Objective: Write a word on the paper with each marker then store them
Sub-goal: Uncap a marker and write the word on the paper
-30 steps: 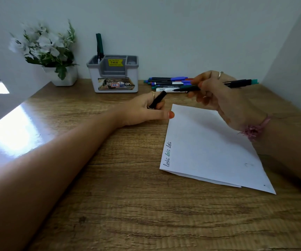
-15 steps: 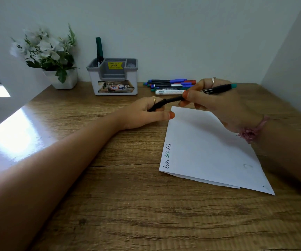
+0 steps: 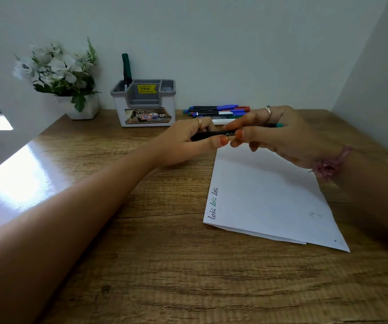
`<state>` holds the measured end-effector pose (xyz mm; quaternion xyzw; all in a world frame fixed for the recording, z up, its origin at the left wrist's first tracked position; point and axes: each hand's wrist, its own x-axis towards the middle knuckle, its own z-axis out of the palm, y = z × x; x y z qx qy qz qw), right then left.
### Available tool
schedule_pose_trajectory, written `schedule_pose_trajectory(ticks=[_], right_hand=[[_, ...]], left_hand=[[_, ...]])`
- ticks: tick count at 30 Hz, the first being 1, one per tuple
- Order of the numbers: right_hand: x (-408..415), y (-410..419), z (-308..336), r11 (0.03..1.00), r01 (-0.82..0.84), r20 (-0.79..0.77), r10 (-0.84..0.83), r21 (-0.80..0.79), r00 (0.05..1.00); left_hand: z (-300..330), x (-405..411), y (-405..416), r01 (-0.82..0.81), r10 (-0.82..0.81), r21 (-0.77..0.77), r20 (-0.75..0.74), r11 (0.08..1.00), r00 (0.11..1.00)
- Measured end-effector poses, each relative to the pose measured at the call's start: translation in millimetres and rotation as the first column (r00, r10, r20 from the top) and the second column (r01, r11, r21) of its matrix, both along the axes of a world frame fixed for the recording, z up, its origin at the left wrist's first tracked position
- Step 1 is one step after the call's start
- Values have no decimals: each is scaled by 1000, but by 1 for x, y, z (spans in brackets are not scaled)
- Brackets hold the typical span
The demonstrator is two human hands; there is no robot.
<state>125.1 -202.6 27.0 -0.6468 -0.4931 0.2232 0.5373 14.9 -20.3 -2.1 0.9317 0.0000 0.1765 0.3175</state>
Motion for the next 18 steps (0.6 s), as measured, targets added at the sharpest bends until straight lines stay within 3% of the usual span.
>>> schedule_pose_trajectory(ticks=[5, 9, 13, 18], right_hand=[[1, 2, -1, 993, 87, -89, -79, 85, 993], [4, 5, -3, 963, 252, 18, -255, 96, 967], [0, 10, -11, 964, 245, -29, -243, 103, 970], [0, 10, -16, 969, 227, -105, -216, 99, 971]], left_hand=[[3, -2, 4, -8, 12, -77, 46, 997, 999], [4, -1, 3, -43, 45, -33, 61, 999, 997], [4, 1, 1, -125, 119, 31, 141, 992, 983], [3, 6, -6, -246, 234, 4, 289, 969, 928]])
